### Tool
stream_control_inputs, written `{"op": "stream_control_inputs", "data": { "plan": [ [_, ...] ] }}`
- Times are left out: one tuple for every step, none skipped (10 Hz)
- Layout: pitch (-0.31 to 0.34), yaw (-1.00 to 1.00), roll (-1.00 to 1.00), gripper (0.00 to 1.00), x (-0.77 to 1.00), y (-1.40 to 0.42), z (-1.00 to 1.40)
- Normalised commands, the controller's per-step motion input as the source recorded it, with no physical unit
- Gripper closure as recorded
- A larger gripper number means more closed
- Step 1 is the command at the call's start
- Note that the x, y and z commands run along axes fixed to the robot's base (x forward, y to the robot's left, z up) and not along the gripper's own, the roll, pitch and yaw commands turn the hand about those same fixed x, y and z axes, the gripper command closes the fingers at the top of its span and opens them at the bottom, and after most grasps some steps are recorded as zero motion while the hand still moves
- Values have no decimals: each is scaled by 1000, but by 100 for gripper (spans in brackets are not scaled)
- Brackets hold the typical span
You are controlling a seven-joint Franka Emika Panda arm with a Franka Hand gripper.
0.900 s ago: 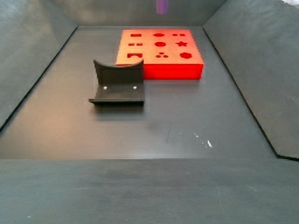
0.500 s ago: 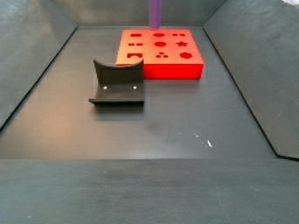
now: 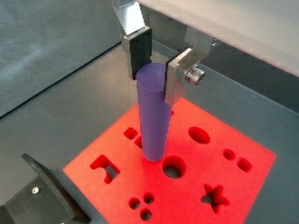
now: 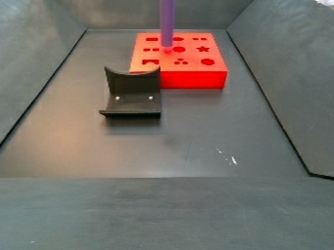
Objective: Insert the round object.
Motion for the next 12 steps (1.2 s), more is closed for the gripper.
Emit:
{"op": "stream_control_inputs", "data": {
  "plan": [
    [-41,-200,10,100,-469,0,-74],
    [-60,-177,0,100,-394,0,-94],
    [-91,-20,-39,100,-111,-49,-63],
    [-96,0,-26,100,-17,-31,-120],
    [-90,0,-40,100,-69,-37,-114],
    [-89,0,-49,100,-77,-51,-103],
    [-90,0,-73,100,-131,-14,-106],
    [-87,0,-107,100,-226,-14,-60],
    [-110,0,-96,100,-57,-46,-74],
    [-100,57,-56,100,51,-69,-120],
    [-93,94,-24,100,114,-51,-169],
    [-93,94,0,100,94,0,-226]
  ]
}}
